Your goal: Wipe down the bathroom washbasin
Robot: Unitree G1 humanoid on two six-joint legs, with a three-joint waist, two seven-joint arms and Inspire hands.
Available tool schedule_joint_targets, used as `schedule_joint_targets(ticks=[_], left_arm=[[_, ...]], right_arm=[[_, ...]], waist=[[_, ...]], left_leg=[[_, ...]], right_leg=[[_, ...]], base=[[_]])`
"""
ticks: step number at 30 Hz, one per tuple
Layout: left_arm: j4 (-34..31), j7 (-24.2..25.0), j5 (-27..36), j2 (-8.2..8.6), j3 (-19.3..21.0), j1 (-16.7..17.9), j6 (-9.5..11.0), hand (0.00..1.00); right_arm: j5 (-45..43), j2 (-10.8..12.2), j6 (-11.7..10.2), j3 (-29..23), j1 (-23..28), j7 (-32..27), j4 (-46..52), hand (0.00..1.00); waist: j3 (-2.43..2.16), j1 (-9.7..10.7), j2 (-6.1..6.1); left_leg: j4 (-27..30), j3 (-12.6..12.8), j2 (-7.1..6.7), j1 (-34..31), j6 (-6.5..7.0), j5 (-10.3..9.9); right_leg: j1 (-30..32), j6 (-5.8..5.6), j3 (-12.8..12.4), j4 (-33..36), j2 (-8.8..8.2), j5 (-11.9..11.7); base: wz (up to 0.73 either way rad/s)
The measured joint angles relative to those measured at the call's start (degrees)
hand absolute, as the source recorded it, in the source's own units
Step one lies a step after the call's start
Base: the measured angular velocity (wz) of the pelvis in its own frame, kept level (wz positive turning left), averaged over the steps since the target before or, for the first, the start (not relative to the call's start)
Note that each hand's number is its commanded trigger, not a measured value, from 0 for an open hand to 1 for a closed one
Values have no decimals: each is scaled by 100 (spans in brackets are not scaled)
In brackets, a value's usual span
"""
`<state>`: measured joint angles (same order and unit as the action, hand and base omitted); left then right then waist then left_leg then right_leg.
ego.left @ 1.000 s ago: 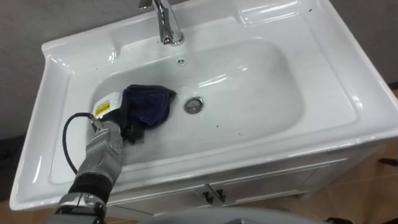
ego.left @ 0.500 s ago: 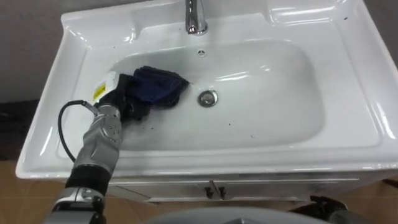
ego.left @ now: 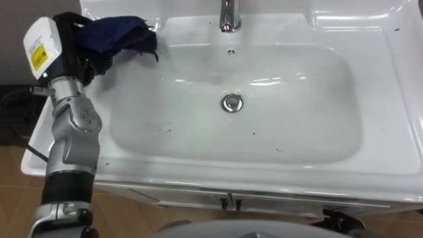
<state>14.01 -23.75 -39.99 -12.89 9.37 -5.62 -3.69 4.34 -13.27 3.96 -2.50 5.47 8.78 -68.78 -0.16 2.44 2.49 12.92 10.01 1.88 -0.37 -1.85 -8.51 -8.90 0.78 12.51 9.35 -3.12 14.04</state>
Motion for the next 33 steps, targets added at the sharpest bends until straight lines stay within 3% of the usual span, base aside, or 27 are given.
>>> schedule_joint_targets(ticks=[7, 15, 21, 29, 30, 31, 32, 33], left_arm=[[-305, -238, -8, 1, 38, 297, 108, 100], [-398, -362, 0, -1, 192, 358, 123, 100], [-333, -356, -4, -1, 183, 618, 121, 100], [-192, -170, 24, 2, 168, 961, -53, 100], [-158, -146, 66, 2, 168, 965, -55, 87], [-138, -96, 120, 2, 168, 964, -75, 51], [-126, -40, 122, 2, 163, 964, -95, 0], [-121, -26, 122, 2, 162, 964, -98, 0]], right_arm=[[216, 1, -23, 11, 115, 125, -45, 0], [221, -1, -20, 27, 140, 140, -56, 0], [245, -15, -16, 126, 130, 138, -82, 0], [513, -25, 1, 208, 141, 125, -111, 0], [512, -37, 18, 207, 140, 120, -103, 0], [481, -45, 35, 207, 130, 113, -97, 0], [456, -54, 39, 206, 130, 105, -89, 0], [451, -59, 40, 207, 130, 97, -83, 0]], waist=[[-43, -142, -73], [-34, -172, -99], [-25, -183, -113], [18, -276, -123], [19, -280, -108], [21, -270, -90], [16, -265, -71], [16, -261, -62]], left_leg=[[-11, -233, -65, 3, 1, 2], [3, -327, -90, 0, 3, 3], [0, -405, -110, 5, 3, 3], [44, -407, -111, -23, 12, -4], [59, -407, -116, -34, 19, -9], [63, -410, -126, -36, 24, -12], [64, -410, -139, -35, 30, -16], [65, -410, -146, -35, 35, -18]], right_leg=[[-78, -18, 79, -70, -14, 10], [-118, -26, 176, -73, -22, 14], [-124, -29, 173, -75, -24, 16], [-126, -37, 197, -80, -32, 21], [-122, -50, 202, -79, -39, 29], [-112, -62, 202, -83, -49, 40], [-111, -72, 202, -83, -62, 46], [-111, -79, 202, -81, -68, 50]], base=[[8], [5], [0], [0], [3], [0], [0], [0]])
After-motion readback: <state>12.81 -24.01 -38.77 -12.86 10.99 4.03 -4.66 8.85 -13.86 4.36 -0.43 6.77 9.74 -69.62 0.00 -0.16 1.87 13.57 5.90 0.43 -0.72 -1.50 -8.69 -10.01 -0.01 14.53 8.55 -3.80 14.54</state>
